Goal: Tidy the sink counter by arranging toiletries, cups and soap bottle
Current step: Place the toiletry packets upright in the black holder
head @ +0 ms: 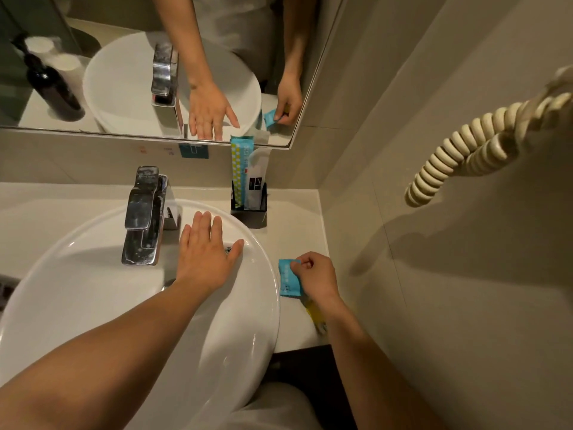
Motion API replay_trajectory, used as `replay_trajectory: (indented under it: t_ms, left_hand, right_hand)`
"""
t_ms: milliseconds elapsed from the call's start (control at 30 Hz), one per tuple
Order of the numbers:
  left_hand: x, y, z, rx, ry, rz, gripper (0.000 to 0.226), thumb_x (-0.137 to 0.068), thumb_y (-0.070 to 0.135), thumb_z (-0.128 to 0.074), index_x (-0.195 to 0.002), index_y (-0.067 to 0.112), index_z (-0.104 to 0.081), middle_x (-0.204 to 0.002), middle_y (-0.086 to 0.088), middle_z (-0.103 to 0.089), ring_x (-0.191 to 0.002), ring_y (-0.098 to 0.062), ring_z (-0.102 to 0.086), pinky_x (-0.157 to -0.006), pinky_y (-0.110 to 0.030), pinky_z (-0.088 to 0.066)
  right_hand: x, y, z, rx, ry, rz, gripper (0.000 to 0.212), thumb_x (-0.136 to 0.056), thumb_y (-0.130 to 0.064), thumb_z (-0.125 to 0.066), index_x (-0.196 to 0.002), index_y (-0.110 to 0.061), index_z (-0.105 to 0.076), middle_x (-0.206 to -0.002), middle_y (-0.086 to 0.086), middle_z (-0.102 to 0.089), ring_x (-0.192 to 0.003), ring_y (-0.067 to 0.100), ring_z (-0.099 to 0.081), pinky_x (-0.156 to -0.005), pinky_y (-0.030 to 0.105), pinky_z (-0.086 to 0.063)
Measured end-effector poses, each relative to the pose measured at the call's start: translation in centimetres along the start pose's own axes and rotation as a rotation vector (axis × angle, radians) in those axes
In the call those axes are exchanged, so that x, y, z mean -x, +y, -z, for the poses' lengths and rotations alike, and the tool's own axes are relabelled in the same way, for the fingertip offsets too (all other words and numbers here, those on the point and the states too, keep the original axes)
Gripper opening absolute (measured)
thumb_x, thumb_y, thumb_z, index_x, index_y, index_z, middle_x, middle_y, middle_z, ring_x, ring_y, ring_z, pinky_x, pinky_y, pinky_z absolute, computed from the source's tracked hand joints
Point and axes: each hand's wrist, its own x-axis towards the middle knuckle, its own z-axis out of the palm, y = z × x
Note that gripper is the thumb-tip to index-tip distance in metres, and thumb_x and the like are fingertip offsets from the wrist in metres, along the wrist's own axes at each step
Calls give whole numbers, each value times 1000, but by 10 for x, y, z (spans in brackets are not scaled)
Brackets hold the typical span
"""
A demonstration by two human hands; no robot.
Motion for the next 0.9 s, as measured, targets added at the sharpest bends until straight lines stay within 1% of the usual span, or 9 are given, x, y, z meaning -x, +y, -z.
replay_trajectory:
  t_ms: [100, 233, 300, 400, 467, 533, 633, 767, 900]
  left_hand:
    - [0, 1, 0, 0, -1, 7, 82, -98, 67, -21, -159, 11, -20, -169, -13, -11, -156, -26, 4, -125, -47, 1]
    - [0, 1, 0, 0, 0, 7, 83, -98, 67, -20, -159, 11, -20, -169, -12, -10, -156, -26, 4, -126, -46, 1]
    - [0, 1, -1, 6, 1, 9, 83, -98, 67, -21, -159, 11, -20, -169, -12, -10, -156, -26, 5, -126, -46, 1]
    - [0, 1, 0, 13, -4, 5, 82, -98, 66, -21, -159, 12, -19, -169, -12, -9, -156, -25, 6, -125, -45, 3]
    - [0, 1, 1, 18, -7, 1, 82, -98, 66, -20, -159, 12, -19, -169, -12, -8, -156, -25, 6, -125, -45, 3]
    - [0, 1, 1, 26, -2, -1, 82, -98, 66, -21, -159, 12, -19, -169, -12, -9, -156, -25, 5, -125, -45, 3]
    - [1, 1, 0, 37, 11, -1, 82, -98, 65, -23, -159, 11, -22, -169, -13, -10, -156, -26, 4, -125, -46, 2]
    - [1, 1, -1, 29, 22, -2, 87, -94, 69, -14, -158, 10, -23, -168, -14, -12, -156, -27, 1, -125, -46, 1]
    - [0, 2, -1, 17, 10, 0, 90, -92, 70, -8, -159, 11, -20, -169, -13, -9, -156, -27, 4, -125, -46, 2]
  right_hand:
    - [-2, -20, 10, -43, 47, 114, 11, -93, -17, -70, -84, -11, -68, -84, 4, -69, -82, 20, -70, -71, 33, -60]
    - [-2, -63, 20, -180, 61, 294, 9, -93, -13, -67, -85, -8, -69, -79, 3, -67, -71, 10, -61, -63, 25, -51]
    - [-4, -87, 21, -226, 68, 389, 11, -92, -12, -66, -82, -13, -68, -74, 5, -64, -69, 11, -56, -62, 28, -47]
    - [-10, -119, 14, -241, 78, 493, 15, -94, -13, -63, -81, -19, -67, -76, 12, -66, -70, 15, -58, -64, 35, -52]
    - [-15, -137, 8, -229, 78, 546, 16, -95, -13, -61, -83, -22, -67, -77, 6, -68, -72, 14, -61, -67, 36, -55]
    - [-21, -149, 1, -187, 63, 587, 14, -96, -14, -60, -88, -22, -68, -81, 1, -70, -76, 16, -64, -71, 36, -56]
    - [-33, -157, -13, -40, 30, 628, 13, -98, -17, -56, -93, -18, -68, -87, 3, -69, -81, 19, -63, -69, 30, -51]
    - [-45, -153, -28, 132, -23, 625, 15, -101, -18, -54, -96, -14, -68, -92, 4, -68, -83, 18, -61, -65, 24, -42]
    - [-54, -147, -33, 257, -26, 618, 16, -100, -17, -55, -99, -13, -70, -97, 3, -68, -86, 16, -59, -66, 22, -39]
